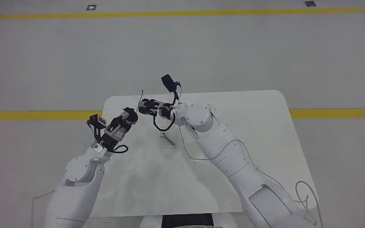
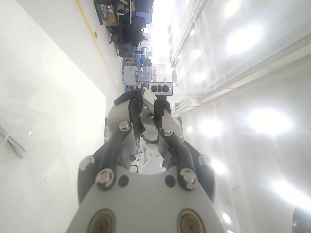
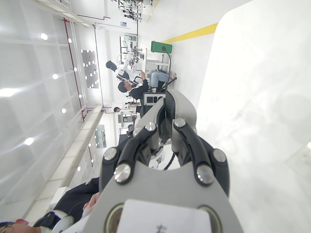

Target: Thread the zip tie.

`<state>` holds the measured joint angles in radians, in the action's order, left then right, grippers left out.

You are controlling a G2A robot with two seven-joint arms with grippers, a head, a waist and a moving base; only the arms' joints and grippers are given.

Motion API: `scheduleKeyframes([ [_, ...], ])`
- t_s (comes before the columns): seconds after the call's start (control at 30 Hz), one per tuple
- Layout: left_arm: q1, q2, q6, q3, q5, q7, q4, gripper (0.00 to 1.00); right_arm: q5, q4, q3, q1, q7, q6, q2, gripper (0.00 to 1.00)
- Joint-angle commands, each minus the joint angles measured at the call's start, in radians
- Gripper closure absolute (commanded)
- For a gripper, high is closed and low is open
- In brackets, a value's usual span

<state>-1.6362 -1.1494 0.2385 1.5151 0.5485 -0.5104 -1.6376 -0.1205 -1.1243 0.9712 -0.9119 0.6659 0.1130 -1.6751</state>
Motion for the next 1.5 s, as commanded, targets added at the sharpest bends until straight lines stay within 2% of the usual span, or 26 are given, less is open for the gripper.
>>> scheduleKeyframes([
  [0.0, 0.001, 0.000, 0.002, 0.000, -0.006, -0.001, 0.001, 0.85, 0.009, 0.001, 0.000, 0.002, -0.001, -0.003, 0.000, 1.00],
  [0.1, 0.002, 0.001, 0.006, 0.000, -0.008, 0.000, 0.002, 0.82, 0.021, 0.002, -0.001, 0.004, -0.002, -0.007, 0.000, 1.00],
  [0.4, 0.003, 0.001, 0.012, 0.000, -0.013, -0.002, 0.005, 0.83, 0.035, 0.008, -0.012, 0.011, 0.005, -0.004, 0.002, 1.00],
  [0.6, -0.001, 0.002, 0.012, 0.001, -0.012, -0.008, 0.004, 0.90, 0.047, 0.017, -0.025, 0.017, 0.011, 0.000, 0.001, 1.00],
  [0.7, -0.002, 0.003, 0.013, 0.002, -0.013, -0.009, 0.003, 1.00, 0.051, 0.021, -0.030, 0.020, 0.010, 0.000, 0.001, 1.00],
  [1.0, -0.008, 0.004, 0.019, 0.008, -0.015, -0.008, 0.002, 1.00, 0.056, 0.024, -0.039, 0.025, 0.004, 0.002, 0.003, 1.00],
  [1.03, -0.009, 0.004, 0.020, 0.009, -0.015, -0.009, 0.002, 1.00, 0.056, 0.024, -0.039, 0.025, 0.003, 0.002, 0.003, 0.94],
  [1.1, -0.010, 0.005, 0.020, 0.011, -0.014, -0.012, 0.001, 1.00, 0.057, 0.024, -0.040, 0.025, 0.000, 0.002, 0.003, 0.54],
  [1.13, -0.010, 0.005, 0.020, 0.013, -0.012, -0.014, 0.001, 1.00, 0.057, 0.023, -0.040, 0.026, -0.002, 0.002, 0.004, 0.39],
  [1.17, -0.011, 0.005, 0.021, 0.014, -0.012, -0.016, 0.001, 1.00, 0.057, 0.022, -0.040, 0.025, -0.003, 0.001, 0.005, 0.19],
  [1.2, -0.012, 0.006, 0.021, 0.015, -0.011, -0.017, 0.000, 1.00, 0.056, 0.022, -0.039, 0.025, -0.003, 0.001, 0.005, 0.05],
  [1.23, -0.013, 0.006, 0.021, 0.016, -0.010, -0.019, 0.000, 1.00, 0.056, 0.021, -0.038, 0.025, -0.004, -0.001, 0.006, 0.00],
  [1.47, -0.020, 0.008, 0.017, 0.025, -0.001, -0.032, -0.006, 1.00, 0.053, 0.018, -0.031, 0.026, -0.006, -0.007, 0.012, 0.00],
])
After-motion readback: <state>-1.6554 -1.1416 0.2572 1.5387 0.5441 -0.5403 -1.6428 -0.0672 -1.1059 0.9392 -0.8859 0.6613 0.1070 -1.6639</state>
